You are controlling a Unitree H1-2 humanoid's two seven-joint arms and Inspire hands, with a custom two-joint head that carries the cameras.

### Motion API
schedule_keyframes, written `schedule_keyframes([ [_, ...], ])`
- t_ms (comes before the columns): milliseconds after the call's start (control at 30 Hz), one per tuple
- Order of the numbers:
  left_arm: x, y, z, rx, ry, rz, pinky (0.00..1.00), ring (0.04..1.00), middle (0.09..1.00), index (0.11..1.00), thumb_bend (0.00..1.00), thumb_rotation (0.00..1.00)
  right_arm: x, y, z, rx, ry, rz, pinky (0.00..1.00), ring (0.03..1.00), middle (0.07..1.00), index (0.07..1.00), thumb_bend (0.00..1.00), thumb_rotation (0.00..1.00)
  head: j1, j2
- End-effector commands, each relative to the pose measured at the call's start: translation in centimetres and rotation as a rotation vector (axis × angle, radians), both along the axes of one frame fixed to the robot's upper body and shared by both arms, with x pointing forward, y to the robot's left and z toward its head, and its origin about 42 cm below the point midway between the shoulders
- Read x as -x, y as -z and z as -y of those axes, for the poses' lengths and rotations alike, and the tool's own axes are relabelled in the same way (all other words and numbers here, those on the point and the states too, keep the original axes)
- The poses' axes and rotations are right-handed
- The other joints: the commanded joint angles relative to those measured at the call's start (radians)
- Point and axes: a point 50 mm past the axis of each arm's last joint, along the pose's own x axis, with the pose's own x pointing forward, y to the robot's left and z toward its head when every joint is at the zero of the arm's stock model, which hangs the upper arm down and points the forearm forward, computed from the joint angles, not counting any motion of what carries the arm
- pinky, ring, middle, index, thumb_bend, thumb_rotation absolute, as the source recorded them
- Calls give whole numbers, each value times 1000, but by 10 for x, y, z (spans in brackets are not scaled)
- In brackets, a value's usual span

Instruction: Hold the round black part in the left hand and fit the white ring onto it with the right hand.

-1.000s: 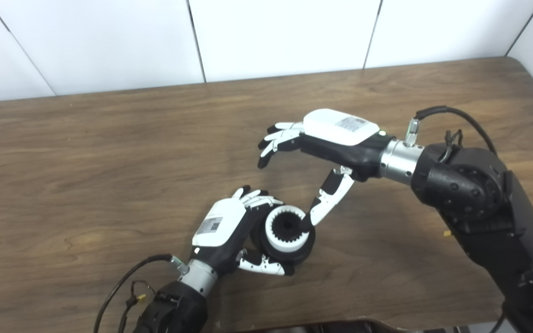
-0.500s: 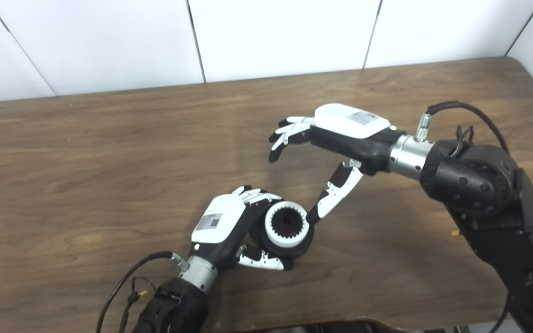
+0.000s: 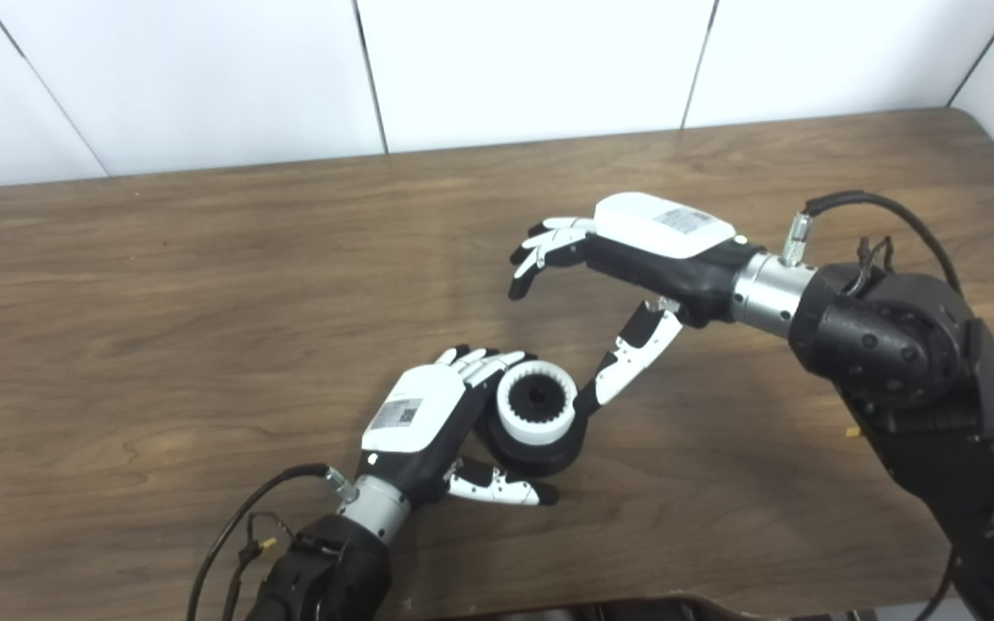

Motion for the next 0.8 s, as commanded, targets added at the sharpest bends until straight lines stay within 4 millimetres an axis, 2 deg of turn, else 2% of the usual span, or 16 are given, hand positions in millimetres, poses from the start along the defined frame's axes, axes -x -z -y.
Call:
schedule_keyframes([
  [0,-4,5,-12,-74,-46,-60,954,937,904,910,1000,431,-2,-14,4,-10,-1,85,867,934,867,728,1000,412,-1,0],
  [133,-5,2,-15,-88,-42,-91,963,960,929,925,1000,437,-2,-13,5,-22,3,82,871,935,867,727,1000,411,-2,1],
  [300,-9,-5,-21,-135,-52,-140,997,998,991,992,1000,412,-2,-13,5,-26,13,78,884,941,871,729,1000,401,9,-7],
  [600,-17,-21,-50,-108,-131,-129,1000,1000,1000,1000,1000,417,0,-10,7,-31,25,71,885,949,879,736,1000,399,24,-23],
  [767,-16,-33,-76,-117,-179,-112,995,1000,1000,1000,1000,416,0,-8,14,-23,31,51,890,950,887,752,1000,416,24,-33],
])
